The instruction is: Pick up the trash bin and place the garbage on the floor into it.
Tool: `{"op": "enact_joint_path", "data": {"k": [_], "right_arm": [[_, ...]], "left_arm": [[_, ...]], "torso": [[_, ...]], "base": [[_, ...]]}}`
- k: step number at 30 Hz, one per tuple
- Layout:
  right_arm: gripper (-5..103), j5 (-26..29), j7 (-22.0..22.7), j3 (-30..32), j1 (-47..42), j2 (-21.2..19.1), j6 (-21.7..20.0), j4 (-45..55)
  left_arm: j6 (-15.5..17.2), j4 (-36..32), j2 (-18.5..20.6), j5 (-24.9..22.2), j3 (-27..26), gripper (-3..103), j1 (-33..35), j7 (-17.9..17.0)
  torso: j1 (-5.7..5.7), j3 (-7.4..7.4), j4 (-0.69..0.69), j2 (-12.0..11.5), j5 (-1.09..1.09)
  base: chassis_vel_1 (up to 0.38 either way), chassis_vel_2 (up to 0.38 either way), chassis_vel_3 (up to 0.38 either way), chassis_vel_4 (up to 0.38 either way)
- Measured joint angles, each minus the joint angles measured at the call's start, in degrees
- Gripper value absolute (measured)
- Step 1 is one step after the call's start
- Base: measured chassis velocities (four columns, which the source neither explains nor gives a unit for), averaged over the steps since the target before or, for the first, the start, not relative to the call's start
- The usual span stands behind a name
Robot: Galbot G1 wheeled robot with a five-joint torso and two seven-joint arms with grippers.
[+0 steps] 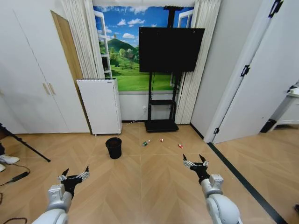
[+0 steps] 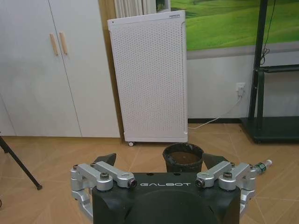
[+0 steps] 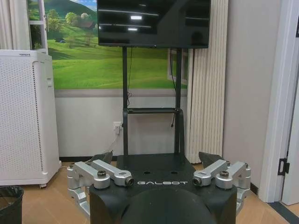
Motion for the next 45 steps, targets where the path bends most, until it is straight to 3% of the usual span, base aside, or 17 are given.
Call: {"op": "enact_joint_path", "data": {"k": [45], "right_arm": [[100,1.54,-1.69,0.47,0.17,-0.85,1.97,-2.08]], "left_arm": [[-0.13,-1.30,-0.56,-0.31,0.21,100,0.44,0.76]], "torso": [[0.00,0.00,0.00,0.00,0.00]], "base": [[0.000,0.000,0.000,0.000]]}}
